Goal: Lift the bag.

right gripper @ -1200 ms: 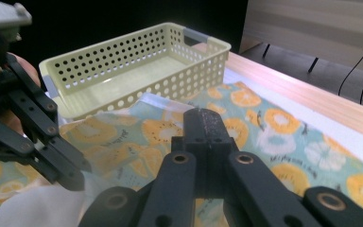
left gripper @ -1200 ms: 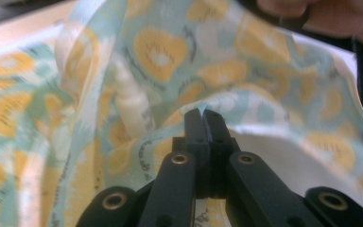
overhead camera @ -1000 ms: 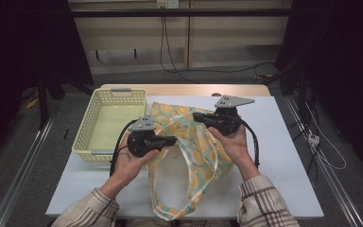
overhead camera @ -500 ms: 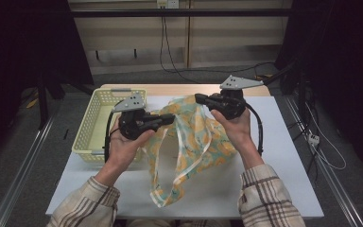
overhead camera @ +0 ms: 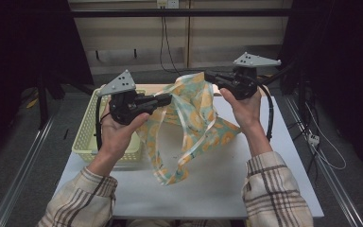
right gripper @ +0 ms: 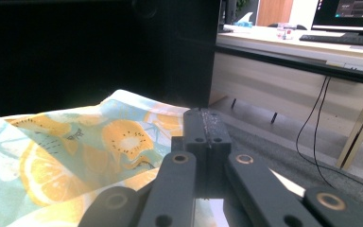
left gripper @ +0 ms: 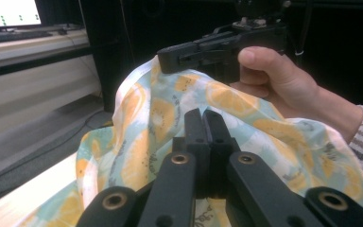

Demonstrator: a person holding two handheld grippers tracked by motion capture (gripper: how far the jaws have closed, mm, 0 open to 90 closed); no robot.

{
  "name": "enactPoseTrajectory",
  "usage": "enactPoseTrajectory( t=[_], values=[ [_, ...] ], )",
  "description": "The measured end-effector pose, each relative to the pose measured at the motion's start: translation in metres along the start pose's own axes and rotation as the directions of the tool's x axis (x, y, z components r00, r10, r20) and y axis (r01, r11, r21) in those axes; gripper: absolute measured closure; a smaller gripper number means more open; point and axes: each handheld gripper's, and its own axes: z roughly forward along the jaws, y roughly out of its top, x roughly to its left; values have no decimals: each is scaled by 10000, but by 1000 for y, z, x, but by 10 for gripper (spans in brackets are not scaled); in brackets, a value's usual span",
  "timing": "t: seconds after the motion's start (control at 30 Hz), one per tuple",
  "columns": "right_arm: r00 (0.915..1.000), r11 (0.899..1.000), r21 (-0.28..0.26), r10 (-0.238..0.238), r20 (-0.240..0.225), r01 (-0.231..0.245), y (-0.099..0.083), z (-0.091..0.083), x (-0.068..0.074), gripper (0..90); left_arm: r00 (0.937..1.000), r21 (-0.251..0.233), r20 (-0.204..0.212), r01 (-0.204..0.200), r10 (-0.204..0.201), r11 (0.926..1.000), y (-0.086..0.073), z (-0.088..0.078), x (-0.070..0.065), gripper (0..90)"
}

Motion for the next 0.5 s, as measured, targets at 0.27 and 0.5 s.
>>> enactPoseTrajectory(
  t=[0.27,0.5],
  values=[
    [9992,9998,-106,-162,365,166,18,-5,-8,900,9996,-355,98,-245,249,9991,22,-2,-3,900],
    [9959,9989,-234,-375,821,396,41,-13,-18,900,9989,-734,205,-401,417,9965,40,-8,-7,900]
  ],
)
